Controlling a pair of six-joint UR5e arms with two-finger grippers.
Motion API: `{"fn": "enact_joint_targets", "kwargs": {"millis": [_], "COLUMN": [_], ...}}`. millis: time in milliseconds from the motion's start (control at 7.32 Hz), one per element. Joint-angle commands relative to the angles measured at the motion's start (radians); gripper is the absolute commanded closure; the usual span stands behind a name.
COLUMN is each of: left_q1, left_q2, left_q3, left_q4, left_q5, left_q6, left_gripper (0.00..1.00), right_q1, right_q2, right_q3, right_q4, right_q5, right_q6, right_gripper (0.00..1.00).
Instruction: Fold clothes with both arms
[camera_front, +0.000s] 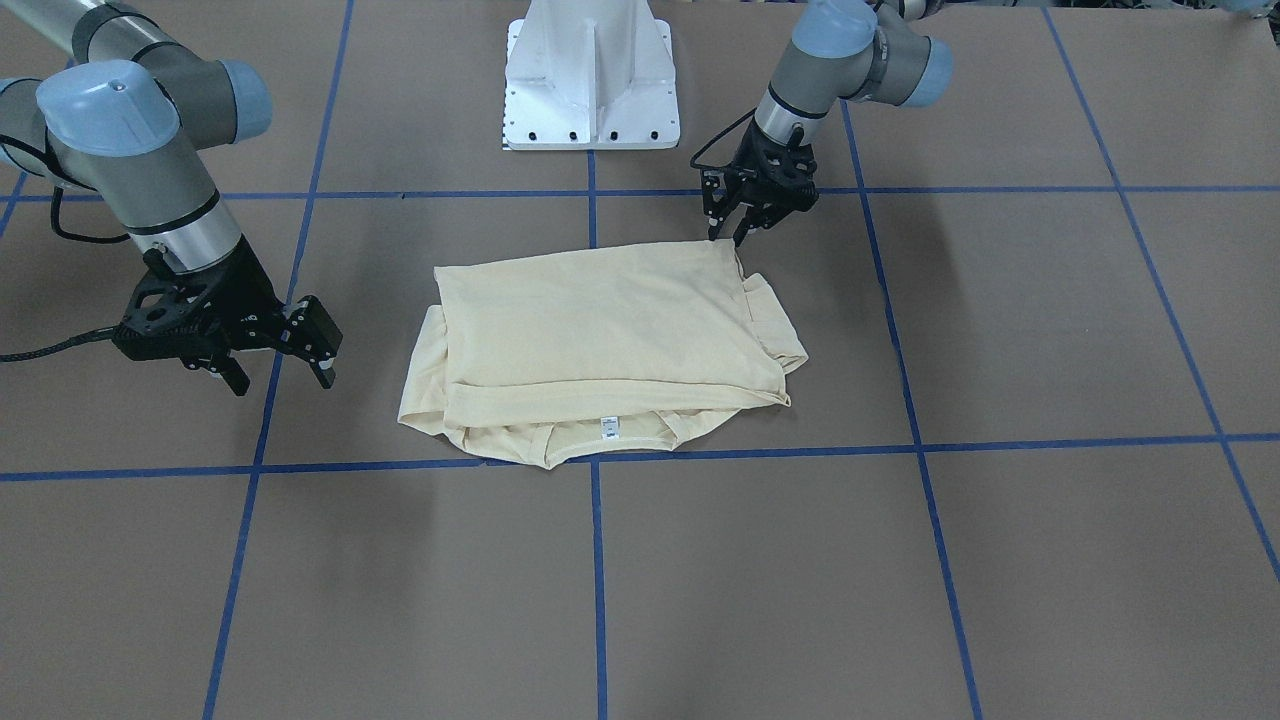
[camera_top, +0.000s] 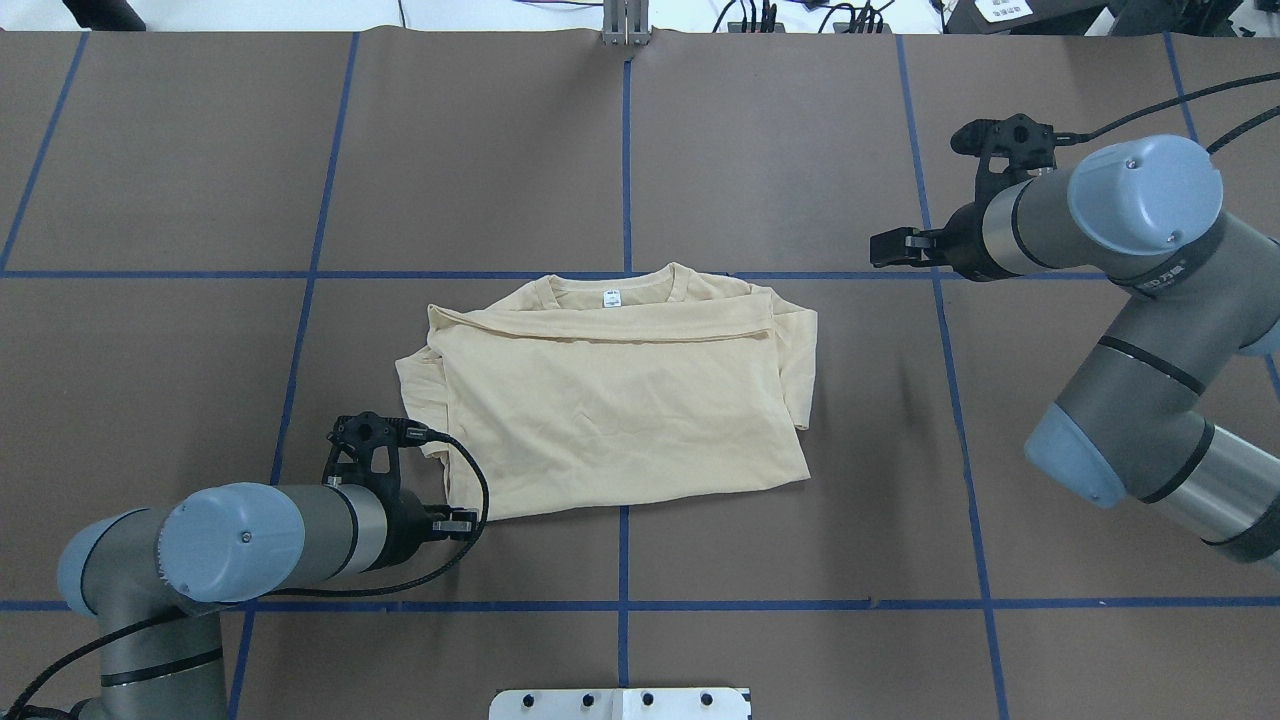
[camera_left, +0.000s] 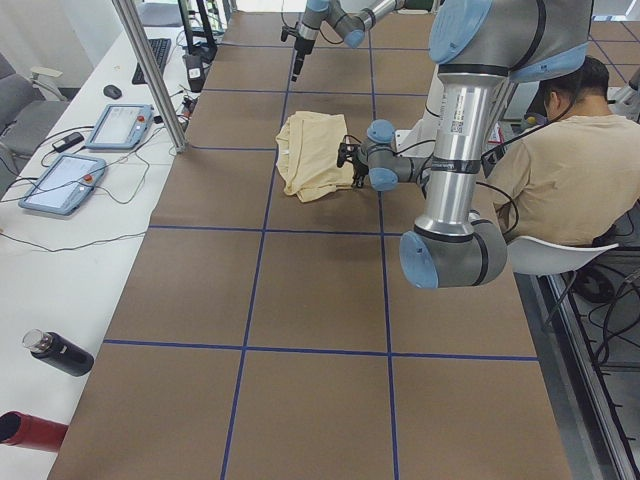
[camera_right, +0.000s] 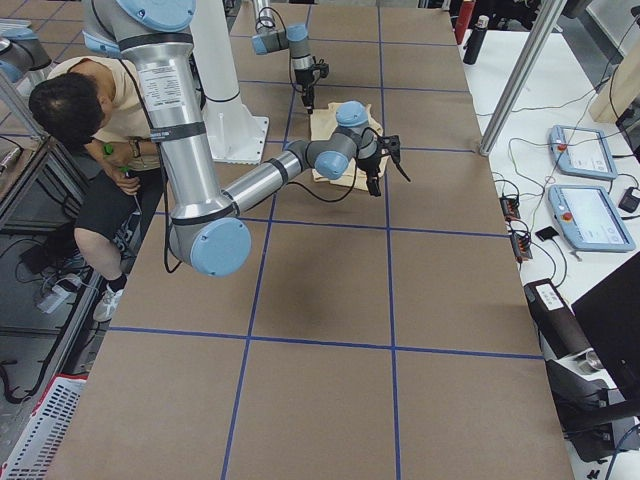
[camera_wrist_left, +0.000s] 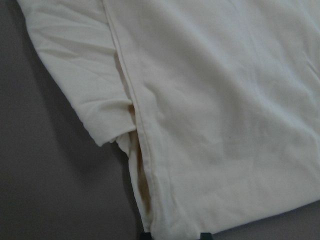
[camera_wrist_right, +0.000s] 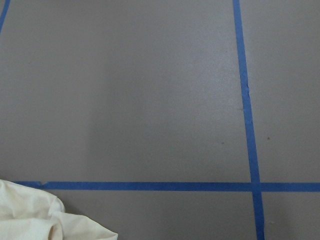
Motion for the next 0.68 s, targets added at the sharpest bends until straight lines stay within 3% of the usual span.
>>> {"fn": "enact_joint_targets", "kwargs": {"millis": [0, 137, 273, 546], "left_q1": [0.001, 0.003, 0.003, -0.016], "left_q2": [0.0, 0.0, 0.0, 0.003], "left_q3": [0.003, 0.009, 0.013, 0.007], "left_q4": [0.0, 0.0, 0.0, 0.0], "left_q5": [0.0, 0.0, 0.002, 0.012], "left_q6": [0.0, -0.003, -0.009, 0.003], "left_gripper": [0.67, 0.79, 1.0, 1.0], "right_q1": [0.001, 0.001, -0.001, -0.001], "right_q2": [0.0, 0.0, 0.0, 0.0], "right_q3": [-0.001, -0.001, -0.001, -0.001], "right_q4": [0.0, 0.0, 0.0, 0.0], "right_q5": [0.0, -0.001, -0.001, -0.001], "right_q6": [0.0, 0.0, 0.0, 0.0], "right_gripper": [0.01, 0.01, 0.01, 0.01]}}
